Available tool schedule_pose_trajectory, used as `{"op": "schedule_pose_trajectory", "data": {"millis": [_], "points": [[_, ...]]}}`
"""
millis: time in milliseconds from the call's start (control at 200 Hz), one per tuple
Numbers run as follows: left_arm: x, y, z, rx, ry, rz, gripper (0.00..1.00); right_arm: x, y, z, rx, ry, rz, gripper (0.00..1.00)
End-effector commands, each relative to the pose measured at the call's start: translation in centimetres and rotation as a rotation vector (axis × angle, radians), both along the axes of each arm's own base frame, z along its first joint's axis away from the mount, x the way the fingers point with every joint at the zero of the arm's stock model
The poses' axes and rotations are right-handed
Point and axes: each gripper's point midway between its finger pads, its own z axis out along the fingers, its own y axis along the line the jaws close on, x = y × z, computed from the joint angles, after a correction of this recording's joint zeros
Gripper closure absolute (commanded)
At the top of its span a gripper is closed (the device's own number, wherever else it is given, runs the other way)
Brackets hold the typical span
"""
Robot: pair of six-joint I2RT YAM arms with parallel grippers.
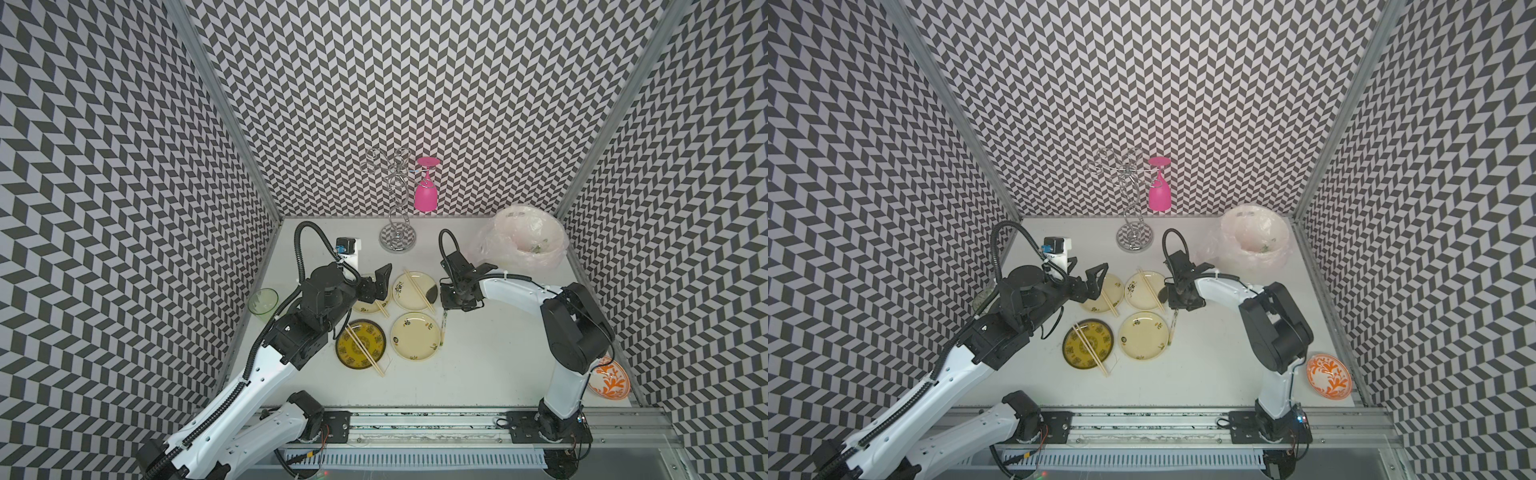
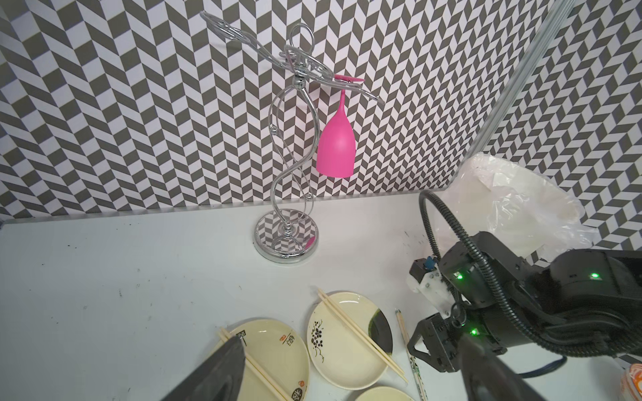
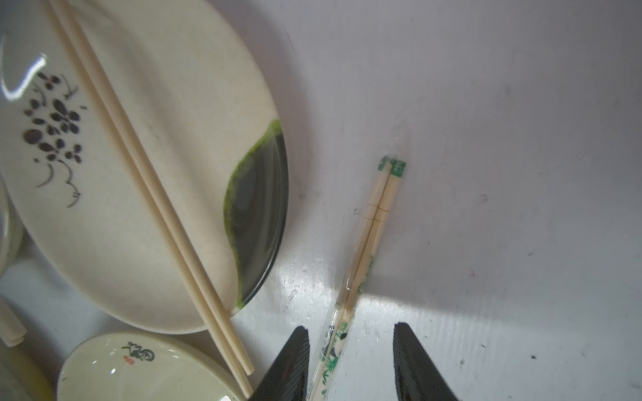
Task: Remove the packaging of disposable chopsticks
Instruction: Pick up the disposable chopsticks from the center of the board.
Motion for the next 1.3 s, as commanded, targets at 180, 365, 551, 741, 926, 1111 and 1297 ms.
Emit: {"op": "schedule_pose_trajectory", "data": {"millis": [180, 365, 551, 741, 926, 1111, 1297], "points": [[-0.4, -0.1, 2.0, -0.046, -0.06, -0.031, 0.04, -0.2, -1.7, -2.2, -0.147, 0.043, 0.008, 0.62], [0.0, -1.6, 0.0, -0.016, 0.019, -0.087, 0.05, -1.8, -4.1, -2.7, -0.233, 0.061, 0.022, 0.73], [0.1, -2.6, -1.8, -0.026, 0.082, -0.122, 0.07, -3.0, -4.0, -3.2, -0.162, 0.08, 0.017, 0.76], [-0.1, -2.2, -1.4, -0.041, 0.074, -0.106, 0.07, -3.5, -5.4, -4.2, -0.12, 0.098, -0.03, 0.91], [0.0, -2.1, -0.8, -0.043, 0.062, -0.099, 0.07, -3.4, -5.3, -2.8, -0.032, 0.061, -0.056, 1.0], [0.1, -2.6, -0.7, -0.054, 0.061, -0.119, 0.06, -2.2, -3.8, 1.9, 0.106, -0.106, -0.025, 1.0], [0.2, -4.3, 0.0, -0.066, 0.059, -0.2, 0.05, -2.5, -3.9, 7.7, 0.215, -0.308, -0.012, 1.0]]}}
